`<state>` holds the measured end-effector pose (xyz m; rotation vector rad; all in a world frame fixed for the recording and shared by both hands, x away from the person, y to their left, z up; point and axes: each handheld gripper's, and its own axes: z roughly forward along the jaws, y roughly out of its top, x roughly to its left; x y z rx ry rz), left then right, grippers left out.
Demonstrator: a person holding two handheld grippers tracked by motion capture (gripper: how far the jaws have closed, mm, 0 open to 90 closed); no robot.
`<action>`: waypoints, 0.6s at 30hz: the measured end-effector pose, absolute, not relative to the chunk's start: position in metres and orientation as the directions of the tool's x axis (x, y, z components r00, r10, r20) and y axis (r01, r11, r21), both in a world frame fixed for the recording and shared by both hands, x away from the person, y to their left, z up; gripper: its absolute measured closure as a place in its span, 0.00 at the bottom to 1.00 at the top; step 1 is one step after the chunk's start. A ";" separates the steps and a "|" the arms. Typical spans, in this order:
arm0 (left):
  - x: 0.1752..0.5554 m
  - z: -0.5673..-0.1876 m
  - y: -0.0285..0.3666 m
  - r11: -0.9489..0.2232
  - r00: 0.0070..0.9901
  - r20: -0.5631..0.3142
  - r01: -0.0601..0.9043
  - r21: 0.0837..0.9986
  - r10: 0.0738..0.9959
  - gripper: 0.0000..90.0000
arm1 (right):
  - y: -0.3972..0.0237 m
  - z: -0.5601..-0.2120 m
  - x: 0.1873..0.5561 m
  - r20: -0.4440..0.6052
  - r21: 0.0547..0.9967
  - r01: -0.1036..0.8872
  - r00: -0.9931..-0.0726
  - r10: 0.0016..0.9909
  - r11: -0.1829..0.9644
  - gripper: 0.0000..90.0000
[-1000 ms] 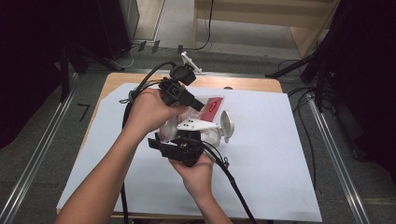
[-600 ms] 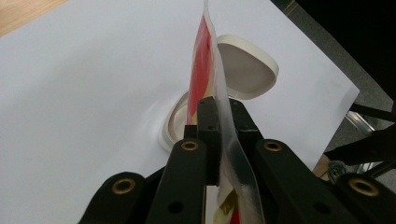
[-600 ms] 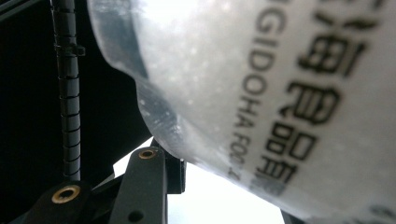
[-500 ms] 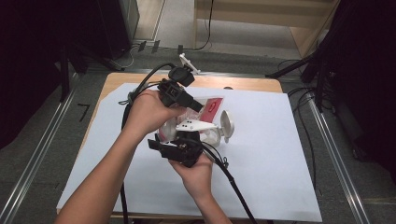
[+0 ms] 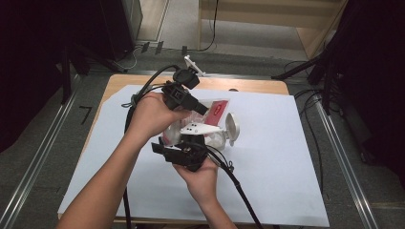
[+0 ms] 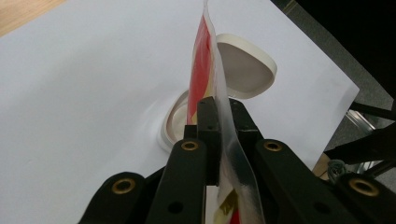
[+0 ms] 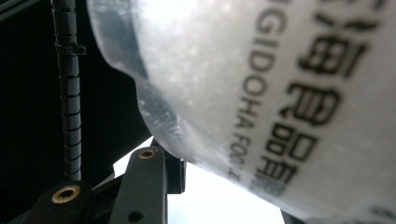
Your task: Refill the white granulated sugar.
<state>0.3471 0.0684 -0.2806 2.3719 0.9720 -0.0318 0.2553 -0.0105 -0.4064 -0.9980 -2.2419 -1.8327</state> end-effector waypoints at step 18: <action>0.347 -0.282 0.065 -0.577 0.736 -0.239 0.655 0.489 0.633 0.96 | -0.013 -0.407 0.253 0.449 0.847 0.527 -0.781 0.435 0.072 0.71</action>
